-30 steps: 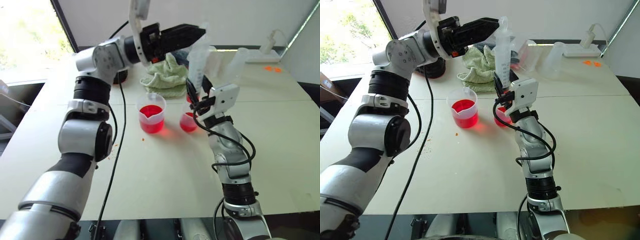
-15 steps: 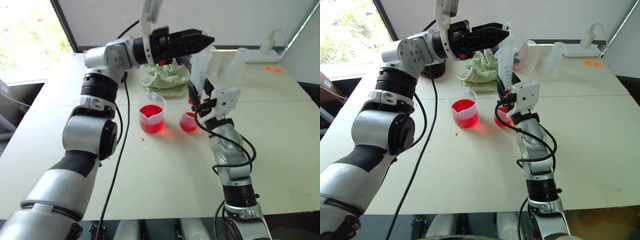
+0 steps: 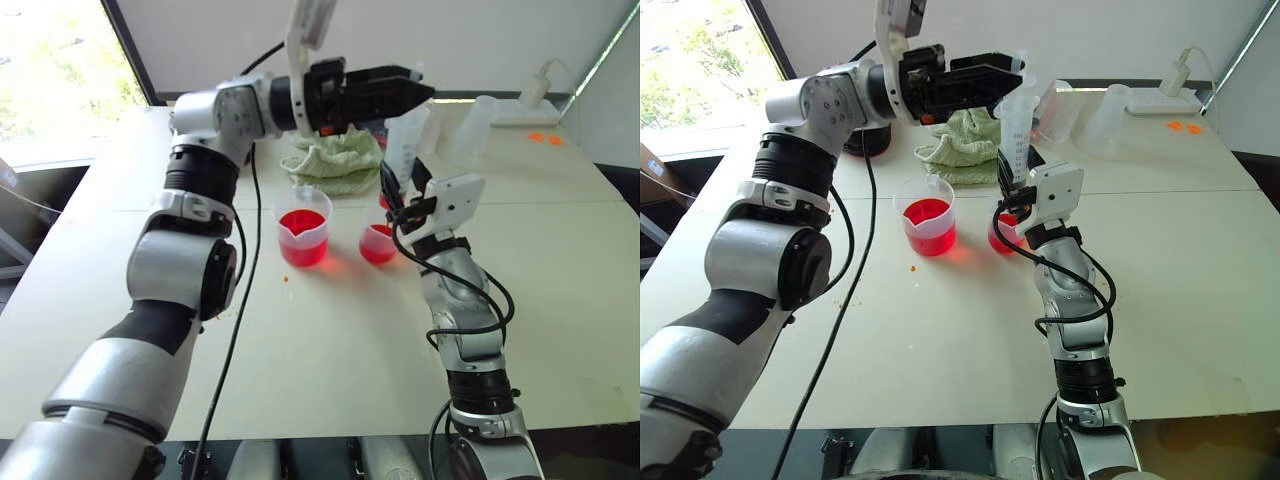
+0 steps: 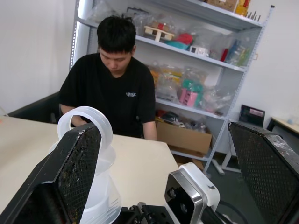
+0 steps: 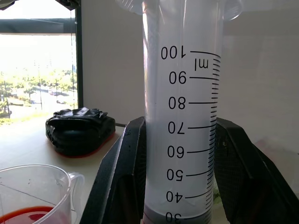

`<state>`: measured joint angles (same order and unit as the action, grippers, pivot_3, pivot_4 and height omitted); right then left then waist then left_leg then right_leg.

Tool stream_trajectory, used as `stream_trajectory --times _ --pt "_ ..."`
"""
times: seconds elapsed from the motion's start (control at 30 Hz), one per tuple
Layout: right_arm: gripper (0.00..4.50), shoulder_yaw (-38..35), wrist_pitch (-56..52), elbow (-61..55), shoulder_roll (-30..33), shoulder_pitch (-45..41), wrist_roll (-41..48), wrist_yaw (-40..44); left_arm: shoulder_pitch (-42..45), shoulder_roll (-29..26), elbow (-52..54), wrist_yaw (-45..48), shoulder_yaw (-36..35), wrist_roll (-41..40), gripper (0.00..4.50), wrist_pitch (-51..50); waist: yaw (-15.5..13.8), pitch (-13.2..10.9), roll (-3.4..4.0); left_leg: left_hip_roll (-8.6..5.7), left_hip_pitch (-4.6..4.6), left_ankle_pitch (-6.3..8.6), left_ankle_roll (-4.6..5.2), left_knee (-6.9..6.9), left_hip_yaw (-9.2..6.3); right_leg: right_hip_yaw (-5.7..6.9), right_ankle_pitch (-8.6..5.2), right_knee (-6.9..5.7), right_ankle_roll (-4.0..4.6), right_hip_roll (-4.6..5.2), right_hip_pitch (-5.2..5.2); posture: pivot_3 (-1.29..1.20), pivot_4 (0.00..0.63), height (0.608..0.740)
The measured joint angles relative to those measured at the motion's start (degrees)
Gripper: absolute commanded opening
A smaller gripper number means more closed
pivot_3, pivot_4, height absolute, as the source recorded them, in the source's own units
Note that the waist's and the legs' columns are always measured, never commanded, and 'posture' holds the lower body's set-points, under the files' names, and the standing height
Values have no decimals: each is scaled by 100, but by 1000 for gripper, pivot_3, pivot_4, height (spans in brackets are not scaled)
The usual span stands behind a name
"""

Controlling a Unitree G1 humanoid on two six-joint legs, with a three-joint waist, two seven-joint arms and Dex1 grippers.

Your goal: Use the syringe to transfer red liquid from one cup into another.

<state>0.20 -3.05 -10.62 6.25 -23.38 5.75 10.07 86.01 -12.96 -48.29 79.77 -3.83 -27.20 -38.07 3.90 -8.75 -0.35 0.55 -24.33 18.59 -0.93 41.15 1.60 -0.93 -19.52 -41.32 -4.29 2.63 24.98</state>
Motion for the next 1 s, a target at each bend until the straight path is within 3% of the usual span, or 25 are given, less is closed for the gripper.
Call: stream_trajectory --times 0.23,0.37,1.0 --pt "1412 -2 0 62 10 6 0 0 -23 18 -2 -3 84 169 4482 96 1 0 0 0 0 0 0 0 0 0 0 0 0 0 0 0 150 711" --pt "1412 6 0 64 11 7 -3 9 -22 38 -69 -33 87 232 3226 142 0 0 0 0 0 0 0 0 0 0 0 0 0 0 0 0 150 711" --pt "1412 -6 0 65 21 10 -1 6 -57 90 -118 -38 153 418 3226 323 -1 0 0 0 0 0 0 0 0 0 0 0 0 0 0 0 150 711"
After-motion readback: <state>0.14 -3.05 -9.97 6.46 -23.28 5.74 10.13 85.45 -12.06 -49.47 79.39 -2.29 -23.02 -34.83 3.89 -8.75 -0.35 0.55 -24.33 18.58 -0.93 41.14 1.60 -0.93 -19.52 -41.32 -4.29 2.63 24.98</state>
